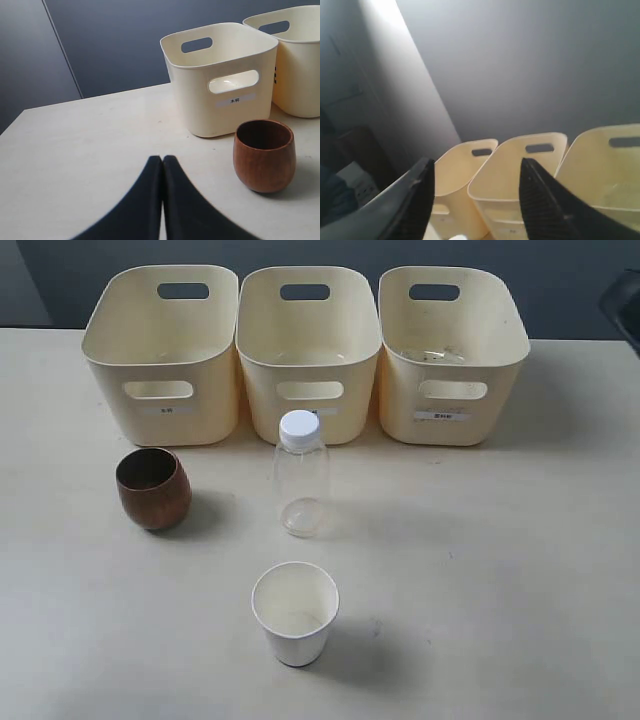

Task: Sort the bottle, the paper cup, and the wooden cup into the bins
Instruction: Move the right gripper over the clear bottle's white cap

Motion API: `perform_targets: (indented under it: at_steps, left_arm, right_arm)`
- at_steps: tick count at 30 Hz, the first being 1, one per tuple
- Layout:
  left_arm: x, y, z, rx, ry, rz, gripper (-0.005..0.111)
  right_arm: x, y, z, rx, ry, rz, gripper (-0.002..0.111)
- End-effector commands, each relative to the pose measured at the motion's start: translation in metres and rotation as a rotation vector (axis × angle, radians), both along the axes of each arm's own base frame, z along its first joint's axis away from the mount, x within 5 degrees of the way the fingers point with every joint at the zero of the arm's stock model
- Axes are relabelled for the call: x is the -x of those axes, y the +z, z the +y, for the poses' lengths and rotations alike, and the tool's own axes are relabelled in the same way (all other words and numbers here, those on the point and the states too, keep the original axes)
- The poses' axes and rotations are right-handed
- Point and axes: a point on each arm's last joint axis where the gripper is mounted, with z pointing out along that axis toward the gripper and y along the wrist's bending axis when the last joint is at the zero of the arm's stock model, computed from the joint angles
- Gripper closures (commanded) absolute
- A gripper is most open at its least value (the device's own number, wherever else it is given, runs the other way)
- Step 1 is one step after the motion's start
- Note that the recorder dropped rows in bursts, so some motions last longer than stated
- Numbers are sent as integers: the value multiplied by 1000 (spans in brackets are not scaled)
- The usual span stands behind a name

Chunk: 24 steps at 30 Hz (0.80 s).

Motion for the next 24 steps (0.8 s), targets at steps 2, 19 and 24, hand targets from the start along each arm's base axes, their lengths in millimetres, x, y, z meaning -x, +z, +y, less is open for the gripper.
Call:
perform_targets:
  at_steps: [2,19,24]
  left_arm:
    - [0,0,0,0,-3,-5,107]
    - [0,0,0,1,-3,-4,107]
    - [0,0,0,1,-3,-4,107]
  right_arm:
    - [-43,-11,12,-9,188,178,58]
    - [-93,-30,108,332,319,254,58]
    - [-100,-34,122,379,325,255,58]
